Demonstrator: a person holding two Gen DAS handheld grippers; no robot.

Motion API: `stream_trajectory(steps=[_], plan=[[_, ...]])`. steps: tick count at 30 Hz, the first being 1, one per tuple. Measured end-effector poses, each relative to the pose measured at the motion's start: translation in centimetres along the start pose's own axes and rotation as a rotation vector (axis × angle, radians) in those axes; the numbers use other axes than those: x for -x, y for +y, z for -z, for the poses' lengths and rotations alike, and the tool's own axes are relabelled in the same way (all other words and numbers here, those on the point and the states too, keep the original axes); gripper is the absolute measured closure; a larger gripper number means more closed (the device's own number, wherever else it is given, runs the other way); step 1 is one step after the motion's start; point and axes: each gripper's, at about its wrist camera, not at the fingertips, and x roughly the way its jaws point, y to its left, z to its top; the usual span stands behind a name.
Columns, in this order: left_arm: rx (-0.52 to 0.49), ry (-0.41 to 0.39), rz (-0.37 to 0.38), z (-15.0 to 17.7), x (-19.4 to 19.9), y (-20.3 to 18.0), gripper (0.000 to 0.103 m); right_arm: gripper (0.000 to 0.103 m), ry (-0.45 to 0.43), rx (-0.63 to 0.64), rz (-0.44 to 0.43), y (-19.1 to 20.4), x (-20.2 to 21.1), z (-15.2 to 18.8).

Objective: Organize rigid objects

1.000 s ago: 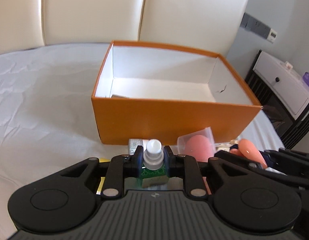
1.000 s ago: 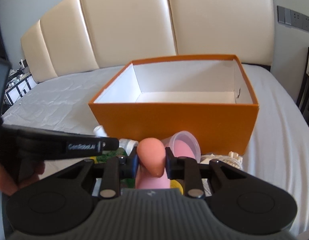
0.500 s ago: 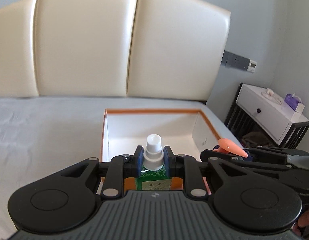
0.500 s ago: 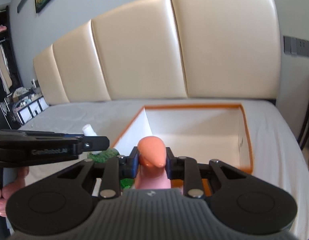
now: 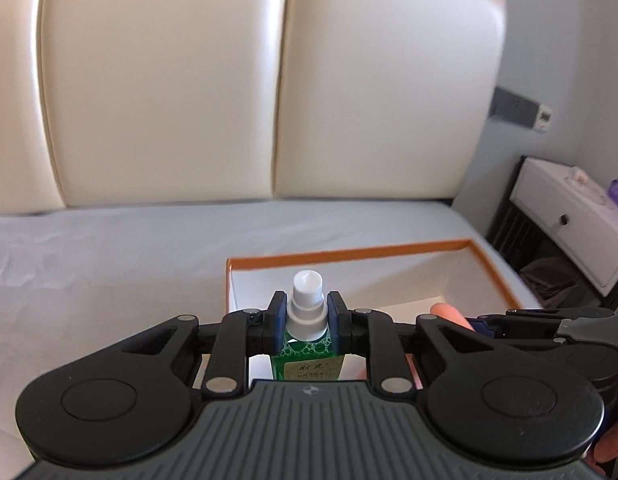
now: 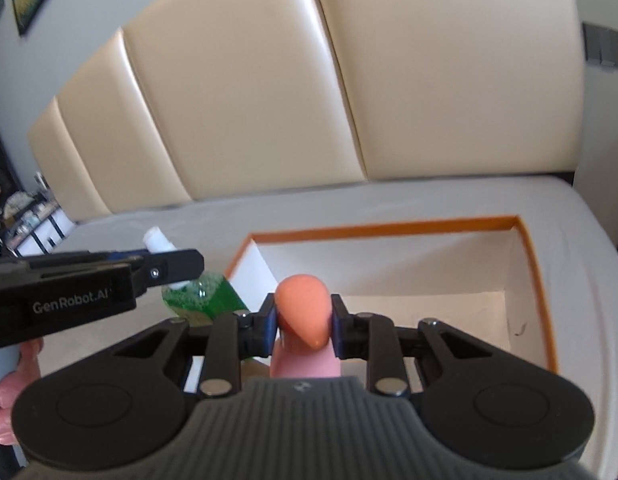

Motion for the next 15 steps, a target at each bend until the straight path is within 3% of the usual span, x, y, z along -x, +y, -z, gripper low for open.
stream_trajectory(steps=[5, 15], plan=[[-0.002, 0.075, 0.004, 0.9, -3.5, 0.9, 0.080, 0.078, 0.123, -0.054, 0.035, -1.1, -5.0, -0.5], [-0.083, 0.130, -0.009, 2.3, -5.5, 0.9, 0.081, 0.078, 0.197, -0.076, 0.039, -1.2, -9.0, -1.0]])
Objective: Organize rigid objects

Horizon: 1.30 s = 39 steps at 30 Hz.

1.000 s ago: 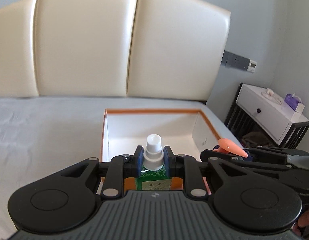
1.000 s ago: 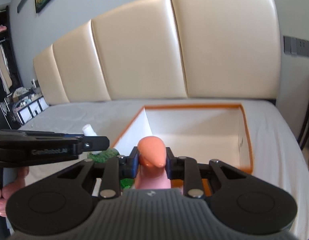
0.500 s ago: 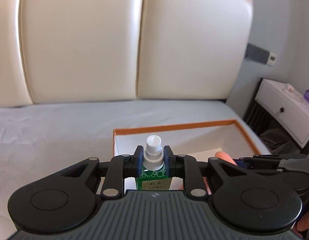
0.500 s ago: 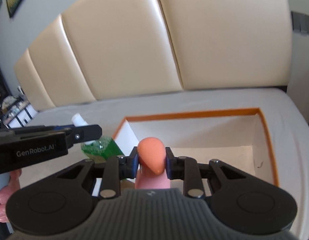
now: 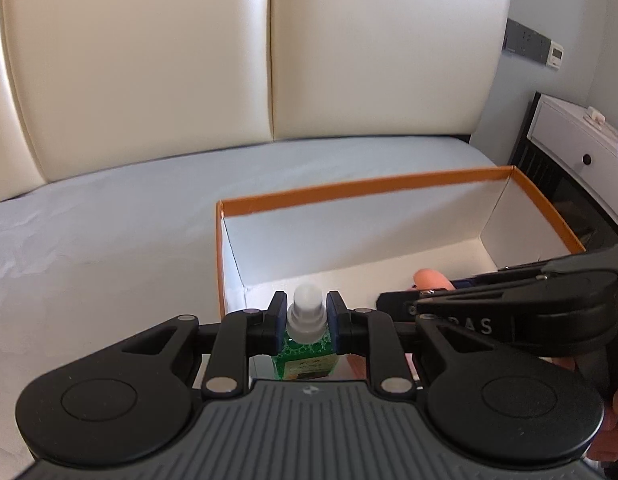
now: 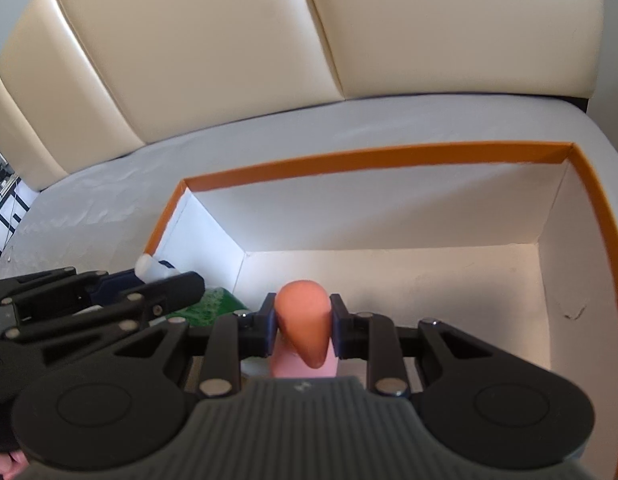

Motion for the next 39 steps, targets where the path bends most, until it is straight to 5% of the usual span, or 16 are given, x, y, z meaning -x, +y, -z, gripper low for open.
stream_trajectory(steps=[7, 22, 39], plan=[[0.011, 0.004, -0.008, -0.3, 0.3, 0.5, 0.087, 0.078, 0.029, 0.002, 0.014, 0.8, -1.4, 0.3], [0.137, -0.068, -0.024, -0.2, 3.8, 2.3, 0.048, 0.071, -0.004, 0.010, -0.015, 1.2, 1.7, 0.5], [0.211, -0.159, -0.026, 2.5, 10.4, 0.0, 0.048, 0.071, -0.117, 0.163, 0.008, 3.5, 8.6, 2.9]])
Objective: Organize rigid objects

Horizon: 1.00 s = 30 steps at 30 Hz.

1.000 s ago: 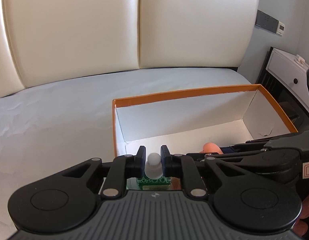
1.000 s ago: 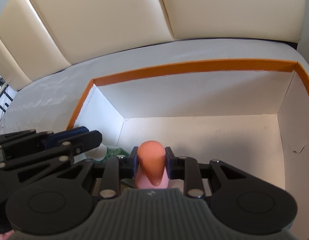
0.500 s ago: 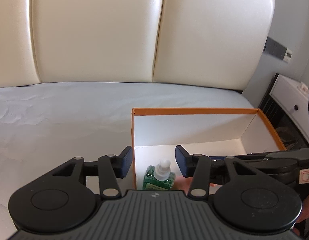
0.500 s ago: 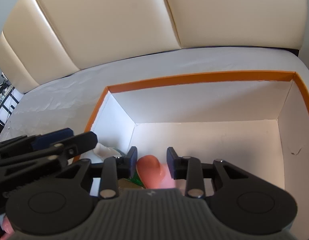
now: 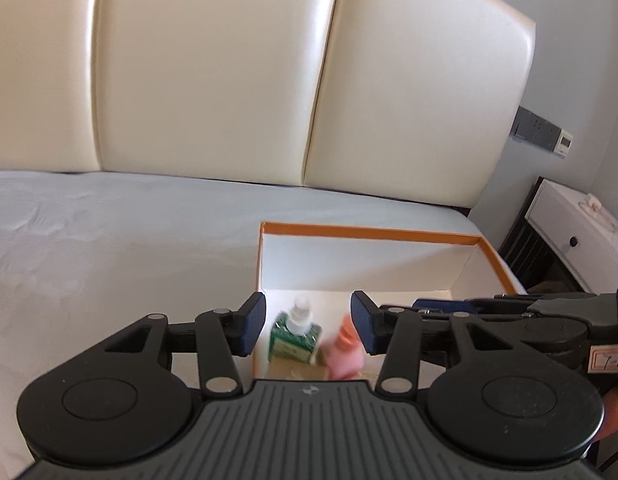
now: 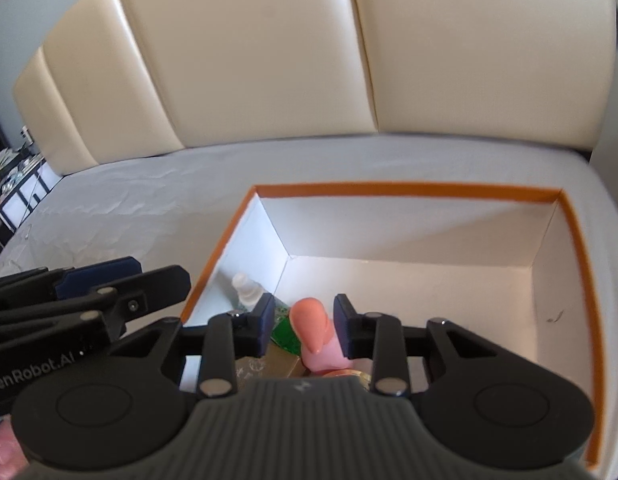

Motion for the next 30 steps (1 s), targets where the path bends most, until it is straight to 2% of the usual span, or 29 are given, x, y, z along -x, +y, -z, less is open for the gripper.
stream_trajectory(steps=[6, 9, 11, 15, 16, 19, 30], plan=[[0.003, -0.030, 0.020, 2.6, 3.2, -1.4, 0.047, 0.070, -0.108, 0.088, 0.037, 0.9, 5.0, 2.8], [-0.003, -0.037, 0.023, 3.9, 4.1, -1.9, 0.047, 0.067, -0.169, 0.120, 0.054, 1.2, 7.6, 5.0], [-0.002, -0.023, 0.035, 5.0, 4.5, -2.1, 0.047, 0.063, -0.195, 0.128, 0.068, 1.4, 9.1, 6.3], [-0.005, 0.025, 0.051, 7.1, 4.6, -2.7, 0.047, 0.061, -0.212, 0.137, 0.084, 1.5, 11.2, 9.1], [-0.012, 0.041, 0.048, 7.7, 4.5, -3.0, 0.047, 0.058, -0.210, 0.139, 0.095, 1.5, 11.5, 9.8], [-0.022, 0.103, 0.053, 9.4, 4.2, -3.7, 0.047, 0.056, -0.184, 0.143, 0.128, 1.2, 12.0, 12.2], [-0.036, 0.371, 0.180, 14.6, 2.2, -4.3, 0.047, 0.056, 0.075, -0.018, 0.212, -3.1, 9.6, 19.1]])
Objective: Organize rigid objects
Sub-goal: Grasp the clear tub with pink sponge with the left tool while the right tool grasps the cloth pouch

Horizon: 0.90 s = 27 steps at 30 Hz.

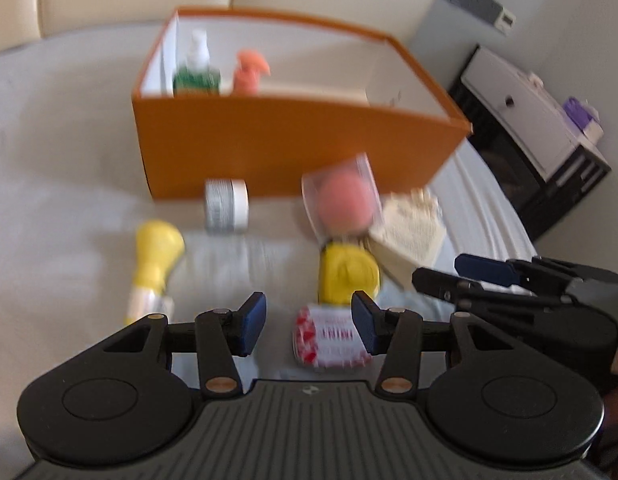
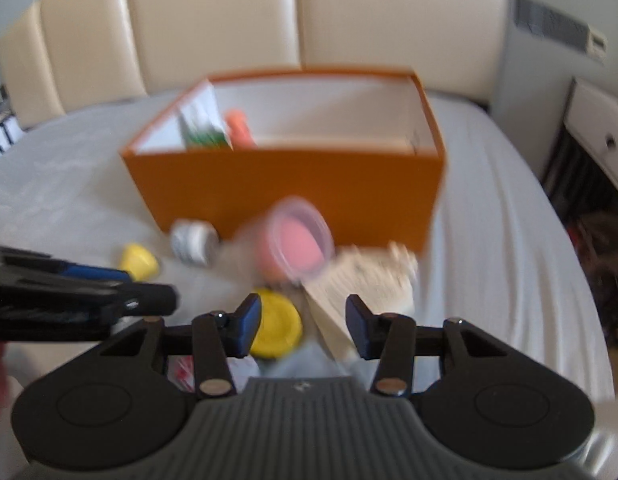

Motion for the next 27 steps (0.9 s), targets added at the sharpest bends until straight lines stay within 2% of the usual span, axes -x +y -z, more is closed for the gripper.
stream_trajectory(steps=[6, 11, 14, 17, 21, 27], plan=[[0.069, 0.117, 0.064, 0.7, -2.0, 0.4, 0.044, 0.057, 0.035, -0.061, -0.030, -1.0, -0.3, 0.9], [0.030, 0.110, 0.020, 0.6, -2.7, -1.0, 0.024, 0.058, 0.066, -0.098, -0.027, -1.7, -0.7, 0.6], [-0.007, 0.128, 0.004, 0.7, -3.5, -1.7, 0.020, 0.054, 0.070, -0.118, -0.002, -2.5, -0.8, -0.3], [-0.026, 0.149, -0.015, 0.6, -4.4, -2.1, 0.020, 0.048, 0.081, -0.053, 0.034, -2.7, -1.2, -1.3], [-0.019, 0.130, -0.033, 0.1, -5.1, -2.3, 0.020, 0.044, 0.125, -0.045, 0.023, -3.4, -2.3, -2.1], [0.002, 0.072, -0.008, -1.7, -6.1, -2.6, 0.020, 0.043, 0.187, -0.180, 0.013, -5.2, -4.5, -2.7]])
